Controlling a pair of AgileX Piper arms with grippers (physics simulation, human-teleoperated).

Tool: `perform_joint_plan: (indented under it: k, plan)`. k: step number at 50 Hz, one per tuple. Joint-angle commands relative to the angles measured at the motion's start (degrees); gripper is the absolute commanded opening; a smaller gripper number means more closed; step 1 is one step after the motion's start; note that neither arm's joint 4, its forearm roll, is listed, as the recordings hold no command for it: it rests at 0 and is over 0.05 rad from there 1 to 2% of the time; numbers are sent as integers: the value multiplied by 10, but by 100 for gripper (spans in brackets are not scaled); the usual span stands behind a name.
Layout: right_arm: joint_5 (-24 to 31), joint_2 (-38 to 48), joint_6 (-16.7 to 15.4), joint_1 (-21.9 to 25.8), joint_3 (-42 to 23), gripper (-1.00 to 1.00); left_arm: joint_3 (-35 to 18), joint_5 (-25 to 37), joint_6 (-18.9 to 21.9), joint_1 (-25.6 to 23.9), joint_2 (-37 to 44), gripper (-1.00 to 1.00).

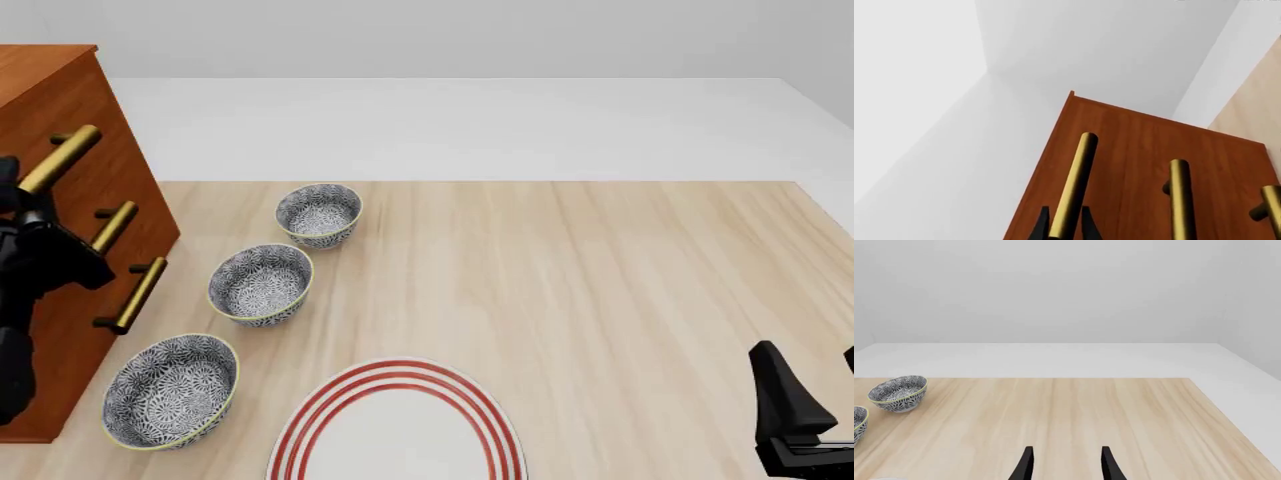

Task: Open the top drawer of the cabinet.

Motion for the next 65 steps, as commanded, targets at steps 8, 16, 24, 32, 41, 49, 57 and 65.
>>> perform_joint_plan:
  k: [8, 16, 24, 32, 41, 49, 57, 65]
  plan:
    - [0, 0, 0, 0, 0, 100, 24, 1, 10, -17, 0, -100]
    - [0, 0, 0, 0, 0, 100, 22, 1, 13, -26, 2, -100]
    - [0, 0, 0, 0, 0, 100, 26, 1, 15, -37, -3, -100]
    - [0, 0, 0, 0, 0, 100, 26, 2, 18, -49, -5, -100]
    - [0, 0, 0, 0, 0, 100, 32, 2, 23, -64, -10, -100]
    - [0, 0, 0, 0, 0, 100, 34, 1, 31, -73, -11, -100]
    - [0, 0, 0, 0, 0, 100, 36, 1, 33, -86, -17, -100]
    - [0, 0, 0, 0, 0, 100, 31, 0, 37, -95, -15, -100]
